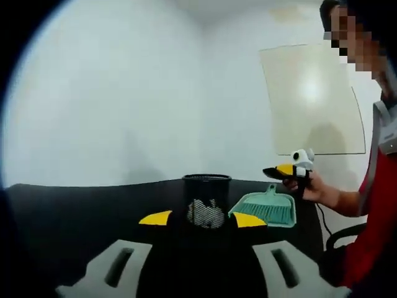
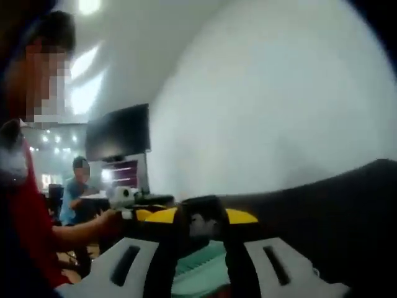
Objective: Pick up the broom and sweep the trash on the tabletop into the dustpan.
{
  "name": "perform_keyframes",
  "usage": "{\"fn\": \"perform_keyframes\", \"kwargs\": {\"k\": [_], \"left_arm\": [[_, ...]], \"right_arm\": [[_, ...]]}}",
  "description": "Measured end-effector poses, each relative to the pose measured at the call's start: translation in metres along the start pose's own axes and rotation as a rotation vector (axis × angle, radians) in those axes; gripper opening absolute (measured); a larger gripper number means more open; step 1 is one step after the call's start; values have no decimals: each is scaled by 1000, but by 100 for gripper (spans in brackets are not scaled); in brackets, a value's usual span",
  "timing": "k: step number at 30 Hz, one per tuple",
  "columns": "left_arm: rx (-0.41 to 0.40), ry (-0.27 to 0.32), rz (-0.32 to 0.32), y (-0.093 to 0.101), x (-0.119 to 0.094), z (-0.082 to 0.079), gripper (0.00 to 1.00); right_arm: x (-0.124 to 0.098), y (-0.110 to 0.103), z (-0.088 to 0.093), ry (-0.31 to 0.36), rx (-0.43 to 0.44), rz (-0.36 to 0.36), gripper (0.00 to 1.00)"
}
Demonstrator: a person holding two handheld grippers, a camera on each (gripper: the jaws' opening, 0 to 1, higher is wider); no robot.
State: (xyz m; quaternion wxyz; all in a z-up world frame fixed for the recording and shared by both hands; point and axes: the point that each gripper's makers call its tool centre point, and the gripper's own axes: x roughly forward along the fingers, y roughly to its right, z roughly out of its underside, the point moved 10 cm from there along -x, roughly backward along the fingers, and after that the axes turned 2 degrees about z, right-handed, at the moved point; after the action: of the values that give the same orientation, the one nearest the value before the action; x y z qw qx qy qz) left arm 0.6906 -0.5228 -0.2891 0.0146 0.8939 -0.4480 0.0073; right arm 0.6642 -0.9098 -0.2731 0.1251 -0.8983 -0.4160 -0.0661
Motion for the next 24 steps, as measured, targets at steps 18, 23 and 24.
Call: {"fn": "perform_keyframes", "kwargs": {"k": [18, 23, 24], "left_arm": [[-33, 11, -9, -5, -4, 2, 34], [-41, 1, 11, -4, -3, 3, 34], [-35, -3, 6, -4, -3, 4, 34]], "right_arm": [[0, 5, 3, 1, 27, 18, 29], [0, 7, 3, 5, 55, 31, 29], [-1, 8, 3, 7, 55, 33, 29]]}}
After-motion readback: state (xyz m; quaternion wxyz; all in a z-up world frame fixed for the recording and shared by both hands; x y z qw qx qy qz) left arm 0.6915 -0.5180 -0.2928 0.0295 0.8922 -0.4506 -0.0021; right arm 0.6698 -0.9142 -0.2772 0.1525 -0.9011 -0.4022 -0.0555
